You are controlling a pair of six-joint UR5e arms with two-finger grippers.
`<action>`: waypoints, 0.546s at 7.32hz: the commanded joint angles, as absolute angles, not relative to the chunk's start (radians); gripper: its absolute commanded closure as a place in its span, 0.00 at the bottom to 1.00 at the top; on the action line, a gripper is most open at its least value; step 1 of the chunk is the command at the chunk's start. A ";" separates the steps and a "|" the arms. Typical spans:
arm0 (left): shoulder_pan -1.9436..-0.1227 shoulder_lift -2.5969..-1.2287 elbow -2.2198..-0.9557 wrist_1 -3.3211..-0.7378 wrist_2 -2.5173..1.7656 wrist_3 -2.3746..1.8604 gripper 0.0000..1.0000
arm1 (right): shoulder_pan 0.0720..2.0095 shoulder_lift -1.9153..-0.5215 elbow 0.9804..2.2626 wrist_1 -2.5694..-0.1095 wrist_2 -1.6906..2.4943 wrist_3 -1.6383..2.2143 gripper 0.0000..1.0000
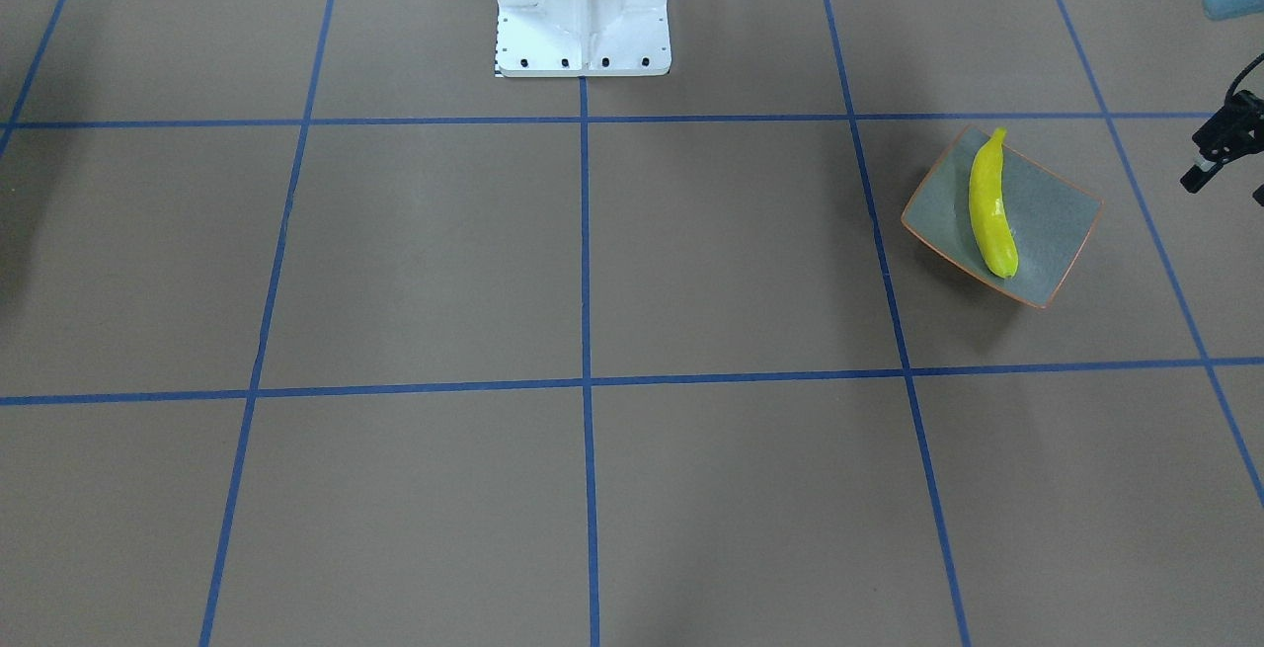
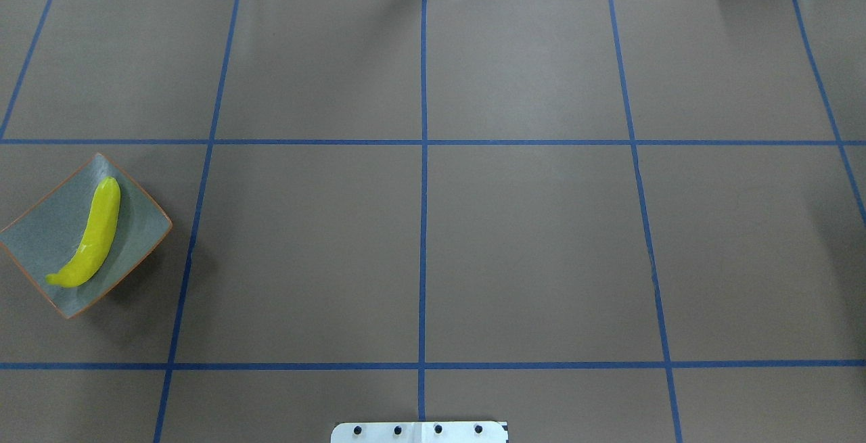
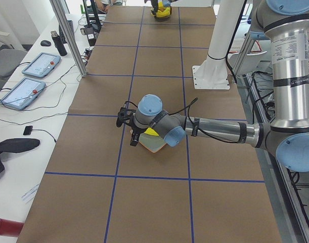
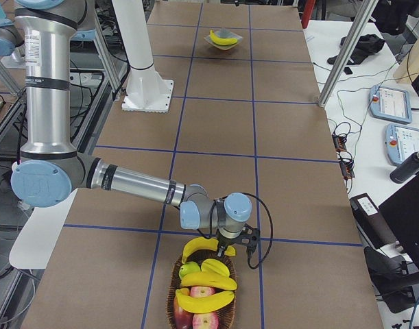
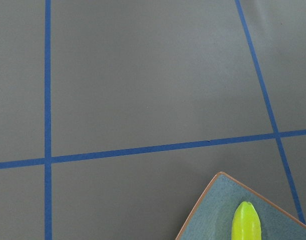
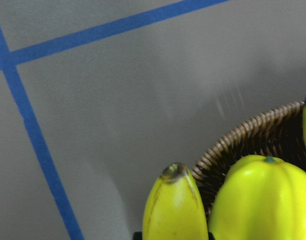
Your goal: Transfer all bananas from basket to plate
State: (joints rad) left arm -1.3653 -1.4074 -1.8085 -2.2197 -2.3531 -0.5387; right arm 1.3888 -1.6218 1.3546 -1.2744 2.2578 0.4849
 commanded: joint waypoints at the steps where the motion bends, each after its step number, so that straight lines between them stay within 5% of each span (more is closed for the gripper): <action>1: -1.365 -1.404 -1.813 -2.220 -2.353 -0.541 0.06 | 1.423 -1.621 1.364 -1.278 2.279 0.477 1.00; 4: -1.364 -1.405 -1.813 -2.220 -2.355 -0.560 0.06 | 1.459 -1.609 1.506 -1.423 2.306 0.486 1.00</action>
